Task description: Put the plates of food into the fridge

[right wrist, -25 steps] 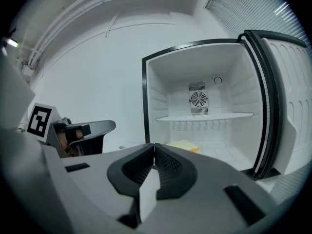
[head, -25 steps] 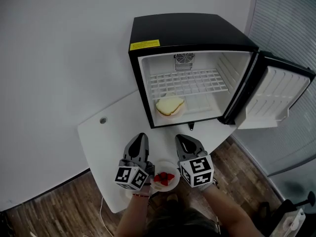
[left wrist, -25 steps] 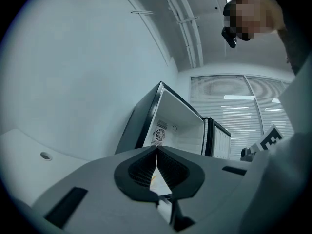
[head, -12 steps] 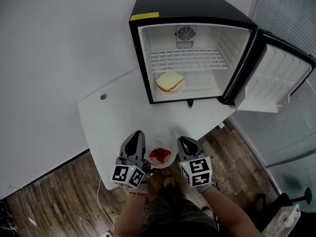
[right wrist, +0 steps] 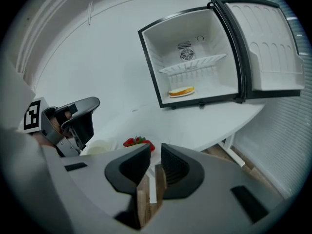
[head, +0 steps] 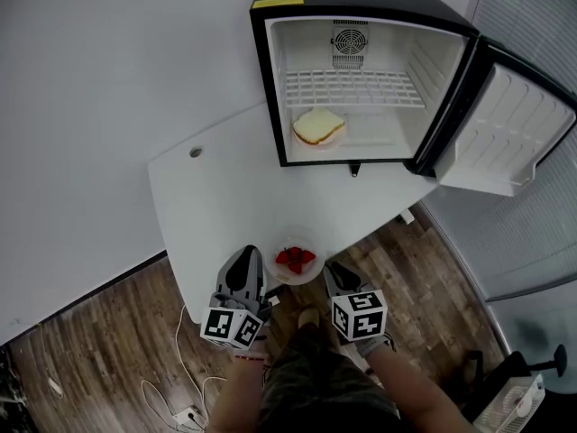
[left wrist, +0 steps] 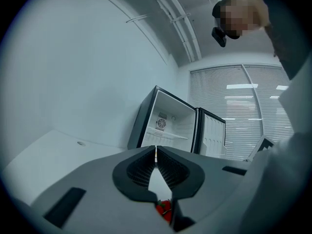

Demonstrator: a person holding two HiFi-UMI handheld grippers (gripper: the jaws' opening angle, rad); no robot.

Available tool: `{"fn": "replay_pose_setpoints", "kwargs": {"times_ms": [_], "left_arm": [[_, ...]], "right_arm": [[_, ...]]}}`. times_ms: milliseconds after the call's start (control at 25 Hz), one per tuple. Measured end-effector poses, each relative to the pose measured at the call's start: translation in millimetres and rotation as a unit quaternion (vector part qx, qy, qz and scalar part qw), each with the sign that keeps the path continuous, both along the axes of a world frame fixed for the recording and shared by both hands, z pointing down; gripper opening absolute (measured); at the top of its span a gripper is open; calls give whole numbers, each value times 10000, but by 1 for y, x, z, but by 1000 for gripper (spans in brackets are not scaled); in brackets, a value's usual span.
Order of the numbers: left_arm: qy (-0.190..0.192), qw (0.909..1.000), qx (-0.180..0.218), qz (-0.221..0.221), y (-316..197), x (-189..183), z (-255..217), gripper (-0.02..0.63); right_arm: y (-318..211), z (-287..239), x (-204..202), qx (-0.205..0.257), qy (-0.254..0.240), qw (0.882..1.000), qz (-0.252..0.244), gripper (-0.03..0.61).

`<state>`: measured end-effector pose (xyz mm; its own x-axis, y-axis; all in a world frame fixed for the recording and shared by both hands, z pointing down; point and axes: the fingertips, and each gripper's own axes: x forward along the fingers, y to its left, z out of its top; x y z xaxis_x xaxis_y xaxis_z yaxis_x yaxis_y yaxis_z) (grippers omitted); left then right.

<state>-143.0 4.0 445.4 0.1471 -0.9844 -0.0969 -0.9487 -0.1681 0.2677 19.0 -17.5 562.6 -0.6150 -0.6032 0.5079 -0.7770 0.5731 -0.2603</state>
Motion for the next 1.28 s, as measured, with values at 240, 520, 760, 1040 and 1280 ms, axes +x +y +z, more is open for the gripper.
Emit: {"fn": "replay_pose_setpoints", "kwargs": {"times_ms": [240,520,760,1040,1280], "left_arm": [[-40,10000,-36,8,15,4,13,8],[-47,9999,-105,57,22,6,20,8],[-53,9998,-165,40,25,4,25,8],[-34,9998,-214,27,26,4,29,8],[-2,9997,-241,24,26,4,32,8]], "right_arm": [[17,30,-8,-715,-249,9971,117,78],[14,53,-17,-1903,-1367,9672,986,97],[7,61,-25,-2620,-2229,9268,1507,106],[2,66,-35,-3047,-2891,8918,1679,104],[1,64,-34,-3248,-3367,8672,1709,56]]}}
